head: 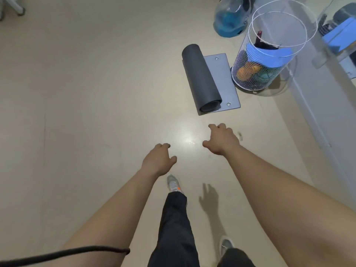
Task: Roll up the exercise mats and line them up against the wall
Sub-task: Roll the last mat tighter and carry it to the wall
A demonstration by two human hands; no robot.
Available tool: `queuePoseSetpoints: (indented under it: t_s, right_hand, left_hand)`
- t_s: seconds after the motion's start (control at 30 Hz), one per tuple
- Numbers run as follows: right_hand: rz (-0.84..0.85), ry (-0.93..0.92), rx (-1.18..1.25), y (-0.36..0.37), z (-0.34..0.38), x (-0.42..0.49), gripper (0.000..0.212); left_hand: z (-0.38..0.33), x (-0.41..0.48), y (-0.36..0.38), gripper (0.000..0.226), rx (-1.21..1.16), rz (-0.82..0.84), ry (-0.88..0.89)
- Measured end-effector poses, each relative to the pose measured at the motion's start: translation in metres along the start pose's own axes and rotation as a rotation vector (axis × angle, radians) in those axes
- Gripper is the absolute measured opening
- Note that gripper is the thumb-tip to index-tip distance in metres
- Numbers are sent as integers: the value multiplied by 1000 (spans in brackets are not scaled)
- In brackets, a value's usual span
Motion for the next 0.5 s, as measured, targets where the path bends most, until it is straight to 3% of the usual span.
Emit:
queuePoseSetpoints:
  t_s: [0.27,0.5]
  right_hand:
    - [7,172,245,-60,71,212,62]
    - [-46,447,494,-81,47,390,61]
  left_hand:
    - [-28,246,-156,61,196,69,143]
    - [-80,471,-236,59,413,156,262]
Point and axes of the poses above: each hand's wrist, its own x-axis towards the middle knuckle, its own y-axis out of the palm, z = x × y, the point moved 9 cm from there along x, towards the middle knuckle, and after that the axes turned 5 degrees about -y, right-handed, at the moved point
